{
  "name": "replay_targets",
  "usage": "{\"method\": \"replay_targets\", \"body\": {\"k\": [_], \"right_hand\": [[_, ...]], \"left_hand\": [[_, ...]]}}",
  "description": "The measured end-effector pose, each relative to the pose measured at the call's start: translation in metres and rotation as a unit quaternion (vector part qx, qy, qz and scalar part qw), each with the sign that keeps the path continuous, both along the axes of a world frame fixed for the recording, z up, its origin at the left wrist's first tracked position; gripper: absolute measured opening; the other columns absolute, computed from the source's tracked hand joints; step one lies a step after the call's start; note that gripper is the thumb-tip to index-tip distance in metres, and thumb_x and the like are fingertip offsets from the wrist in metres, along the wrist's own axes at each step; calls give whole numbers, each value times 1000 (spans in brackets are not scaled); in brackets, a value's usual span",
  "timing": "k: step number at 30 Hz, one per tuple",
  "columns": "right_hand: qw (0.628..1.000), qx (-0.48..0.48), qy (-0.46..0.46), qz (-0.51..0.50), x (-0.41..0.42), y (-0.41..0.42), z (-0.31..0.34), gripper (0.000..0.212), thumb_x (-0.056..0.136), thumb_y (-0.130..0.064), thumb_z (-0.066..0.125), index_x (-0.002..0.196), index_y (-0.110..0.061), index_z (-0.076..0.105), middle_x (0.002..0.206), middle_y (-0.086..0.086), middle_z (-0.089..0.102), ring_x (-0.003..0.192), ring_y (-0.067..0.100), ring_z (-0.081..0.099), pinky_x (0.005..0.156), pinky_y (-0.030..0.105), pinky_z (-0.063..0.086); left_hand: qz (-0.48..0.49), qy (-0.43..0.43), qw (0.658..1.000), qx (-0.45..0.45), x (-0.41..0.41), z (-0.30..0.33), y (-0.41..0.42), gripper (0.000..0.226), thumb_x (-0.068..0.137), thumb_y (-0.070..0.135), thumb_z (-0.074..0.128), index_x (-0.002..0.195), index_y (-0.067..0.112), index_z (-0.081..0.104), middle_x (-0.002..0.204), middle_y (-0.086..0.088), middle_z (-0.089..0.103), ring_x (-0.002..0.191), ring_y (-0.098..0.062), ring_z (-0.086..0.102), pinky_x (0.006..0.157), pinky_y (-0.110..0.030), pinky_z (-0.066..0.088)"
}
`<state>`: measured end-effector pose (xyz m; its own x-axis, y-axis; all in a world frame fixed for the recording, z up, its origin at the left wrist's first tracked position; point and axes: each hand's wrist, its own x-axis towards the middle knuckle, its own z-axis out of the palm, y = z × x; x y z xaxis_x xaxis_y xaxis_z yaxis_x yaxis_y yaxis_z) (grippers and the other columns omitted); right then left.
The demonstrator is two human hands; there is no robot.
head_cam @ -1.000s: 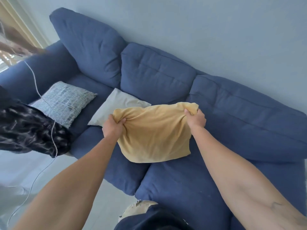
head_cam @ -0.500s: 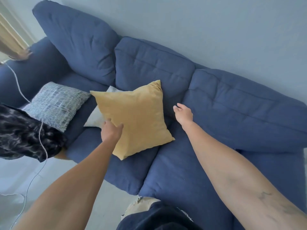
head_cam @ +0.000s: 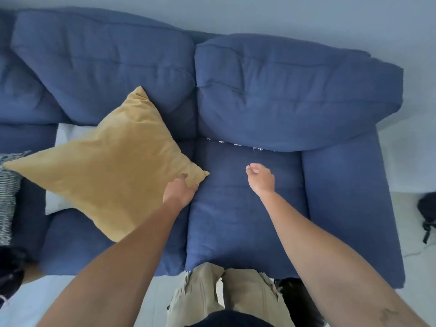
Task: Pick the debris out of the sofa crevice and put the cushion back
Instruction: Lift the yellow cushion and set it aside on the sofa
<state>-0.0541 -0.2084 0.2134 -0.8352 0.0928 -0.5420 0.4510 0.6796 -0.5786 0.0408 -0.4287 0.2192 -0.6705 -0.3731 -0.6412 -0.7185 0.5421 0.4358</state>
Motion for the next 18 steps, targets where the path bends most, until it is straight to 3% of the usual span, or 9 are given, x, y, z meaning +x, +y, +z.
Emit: {"method": "replay_targets", "body": {"k": [5, 10, 14, 18], "right_hand": [[1000, 3, -26, 8, -6, 17, -63, 40, 98, -39, 48, 134, -22, 55, 137, -4, 57, 123, 16, 52, 101, 31, 43], [998, -3, -2, 59, -43, -4, -139, 41, 100, -34, 48, 139, -21, 50, 136, -3, 58, 119, 18, 54, 100, 31, 42], [992, -13, 56, 108, -84, -27, -200, 40, 101, -26, 48, 139, -15, 50, 140, 2, 55, 131, 19, 48, 107, 26, 34], [973, 11, 150, 176, -123, -51, -256, 38, 99, -18, 50, 136, -8, 53, 136, 7, 58, 128, 23, 51, 107, 24, 33]], "left_hand": [[-42, 0, 999, -1, -40, -56, 26, 61, 96, 40, 54, 149, 14, 35, 145, -8, 49, 131, -28, 48, 104, -35, 40], [-68, 32, 997, -15, -91, -133, 30, 60, 98, 32, 52, 150, 10, 32, 156, -9, 34, 142, -24, 34, 116, -33, 29], [-90, 76, 991, -60, -142, -202, 17, 57, 99, 30, 51, 148, 5, 34, 155, -12, 34, 143, -26, 33, 117, -33, 26], [-135, 123, 978, -96, -194, -259, 4, 52, 98, 29, 52, 143, 5, 41, 145, -17, 45, 132, -33, 45, 108, -38, 37]]}}
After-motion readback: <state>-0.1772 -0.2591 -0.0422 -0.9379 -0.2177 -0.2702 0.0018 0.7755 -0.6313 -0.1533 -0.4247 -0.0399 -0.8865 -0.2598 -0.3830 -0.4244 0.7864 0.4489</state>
